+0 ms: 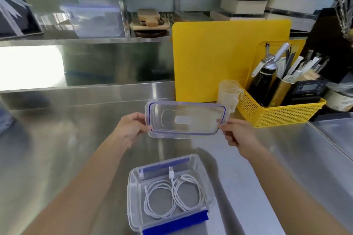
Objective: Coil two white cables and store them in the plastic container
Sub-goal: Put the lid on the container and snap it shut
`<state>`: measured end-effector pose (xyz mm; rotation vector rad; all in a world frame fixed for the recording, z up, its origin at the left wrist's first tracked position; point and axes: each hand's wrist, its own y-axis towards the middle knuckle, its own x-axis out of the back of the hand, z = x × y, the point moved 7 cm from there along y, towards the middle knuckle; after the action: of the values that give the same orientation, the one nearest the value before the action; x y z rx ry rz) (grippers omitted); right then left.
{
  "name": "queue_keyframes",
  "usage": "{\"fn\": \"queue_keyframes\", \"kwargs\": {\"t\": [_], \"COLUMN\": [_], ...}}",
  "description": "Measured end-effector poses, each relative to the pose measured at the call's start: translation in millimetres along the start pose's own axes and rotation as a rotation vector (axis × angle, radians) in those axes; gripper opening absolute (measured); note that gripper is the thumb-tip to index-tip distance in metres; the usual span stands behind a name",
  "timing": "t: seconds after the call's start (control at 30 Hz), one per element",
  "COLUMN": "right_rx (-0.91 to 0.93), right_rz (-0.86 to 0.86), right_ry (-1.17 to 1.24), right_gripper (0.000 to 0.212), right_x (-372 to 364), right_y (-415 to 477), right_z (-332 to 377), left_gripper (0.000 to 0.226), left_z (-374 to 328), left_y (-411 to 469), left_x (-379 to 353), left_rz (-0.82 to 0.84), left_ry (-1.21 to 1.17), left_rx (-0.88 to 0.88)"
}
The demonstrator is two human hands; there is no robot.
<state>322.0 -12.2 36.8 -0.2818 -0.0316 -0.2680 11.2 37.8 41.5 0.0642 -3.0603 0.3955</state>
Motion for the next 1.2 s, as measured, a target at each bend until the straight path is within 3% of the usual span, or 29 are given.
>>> {"fn": "queue_keyframes", "kwargs": {"t": [0.17,0.23,0.33,0.5,0.6,0.77,0.93,1.2], "right_rx": [-0.027,-0.053,-0.006,0.101,0.23,0.507,0.511,0.485], "right_rz": [0.136,0.169,0.182,0.241,0.26,0.153,0.196,0.185], "right_ry": [0.242,0.238,0.06,-0.241,-0.598,-0.987,-1.114,-1.211], "right_gripper": [0.029,0.026,0.014,0.022,0.025,0.029,0.031,0.032], "right_x": [-26.6,-33.9,-42.9,-59.1,-65.2,-67.2,-65.3,-56.8], "right_y": [-10.4,-14.0,-18.6,-30.3,-36.3,-50.3,-61.2,-75.6], "right_z": [-5.0,-11.1,-17.5,-32.7,-42.6,-42.7,-55.7,-68.4], "left_gripper": [0.034,0.034,0.029,0.008,0.026,0.036,0.04,0.042], "left_z": [25.1,39.1,58.1,75.4,87.3,104.8,113.6,112.5], "left_y": [-19.3,-28.8,-41.7,-71.2,-86.8,-111.3,-127.6,-136.0], "left_x": [29.1,33.1,40.8,48.0,40.0,37.3,32.6,23.8], "left_rz": [-0.12,-0.149,-0.19,-0.172,-0.109,-0.239,-0.287,-0.215], "left_ry": [-0.166,-0.292,-0.447,-0.223,-0.229,-0.285,-0.231,-0.145], "left_rx": [0.038,0.107,0.151,0.117,0.104,0.089,0.069,0.038]}}
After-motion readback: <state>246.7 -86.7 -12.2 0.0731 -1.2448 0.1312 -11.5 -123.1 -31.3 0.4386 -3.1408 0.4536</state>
